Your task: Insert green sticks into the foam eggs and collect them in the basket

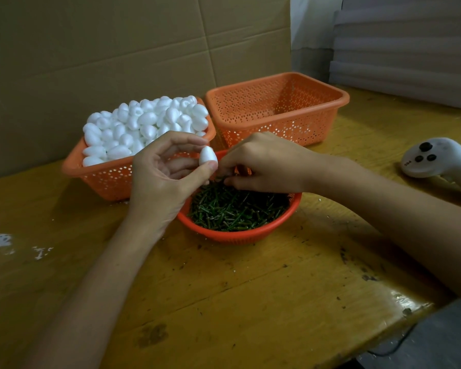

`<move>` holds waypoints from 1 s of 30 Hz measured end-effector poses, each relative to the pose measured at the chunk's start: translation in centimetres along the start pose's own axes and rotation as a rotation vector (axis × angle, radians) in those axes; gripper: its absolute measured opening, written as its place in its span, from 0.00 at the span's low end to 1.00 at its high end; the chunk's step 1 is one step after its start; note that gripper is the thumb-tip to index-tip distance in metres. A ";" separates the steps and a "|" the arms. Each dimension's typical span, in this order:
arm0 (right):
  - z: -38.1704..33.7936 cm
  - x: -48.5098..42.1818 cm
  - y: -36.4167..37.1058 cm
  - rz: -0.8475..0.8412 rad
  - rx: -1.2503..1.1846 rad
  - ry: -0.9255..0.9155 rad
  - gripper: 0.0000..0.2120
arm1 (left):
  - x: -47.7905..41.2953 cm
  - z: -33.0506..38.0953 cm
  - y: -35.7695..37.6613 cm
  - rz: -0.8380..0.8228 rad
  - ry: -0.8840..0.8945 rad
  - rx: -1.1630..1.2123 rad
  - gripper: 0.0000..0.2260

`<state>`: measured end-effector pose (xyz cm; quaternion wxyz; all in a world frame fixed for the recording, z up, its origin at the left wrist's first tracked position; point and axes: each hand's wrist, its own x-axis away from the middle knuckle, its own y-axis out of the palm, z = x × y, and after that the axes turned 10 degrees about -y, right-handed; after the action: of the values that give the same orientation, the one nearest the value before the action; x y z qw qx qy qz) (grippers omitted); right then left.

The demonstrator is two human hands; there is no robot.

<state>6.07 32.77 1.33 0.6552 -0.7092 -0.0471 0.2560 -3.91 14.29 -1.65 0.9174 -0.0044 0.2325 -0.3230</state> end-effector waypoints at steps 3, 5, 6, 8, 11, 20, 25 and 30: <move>0.1 0.0 0.1 0.002 0.014 0.007 0.08 | -0.1 0.0 -0.1 -0.010 0.009 0.018 0.12; 0.1 -0.1 0.1 0.007 0.023 0.015 0.08 | -0.1 -0.1 -0.1 -0.018 0.009 0.031 0.10; 0.2 -0.1 0.1 0.018 0.027 0.020 0.08 | -0.1 -0.1 -0.1 -0.019 0.006 0.032 0.10; 0.3 0.0 0.3 0.069 0.031 0.033 0.08 | -0.1 -0.2 0.0 -0.013 -0.001 0.038 0.09; 0.5 0.0 0.6 0.155 0.034 0.077 0.08 | -0.1 -0.2 0.0 0.004 -0.008 0.059 0.09; 1.1 -0.1 1.1 0.280 -0.059 0.181 0.05 | -0.4 -0.4 -0.1 0.049 -0.044 0.135 0.10; 0.8 0.0 0.9 0.294 -0.085 0.181 0.07 | -0.4 -0.6 -0.2 0.091 -0.090 0.199 0.07; 0.3 0.0 0.6 0.312 -0.113 0.146 0.12 | -0.5 -0.6 -0.1 0.122 -0.101 0.166 0.06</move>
<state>5.77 32.95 0.71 0.5682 -0.7604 0.0968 0.2994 -4.57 14.58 -1.97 0.9430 0.0694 0.1584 -0.2843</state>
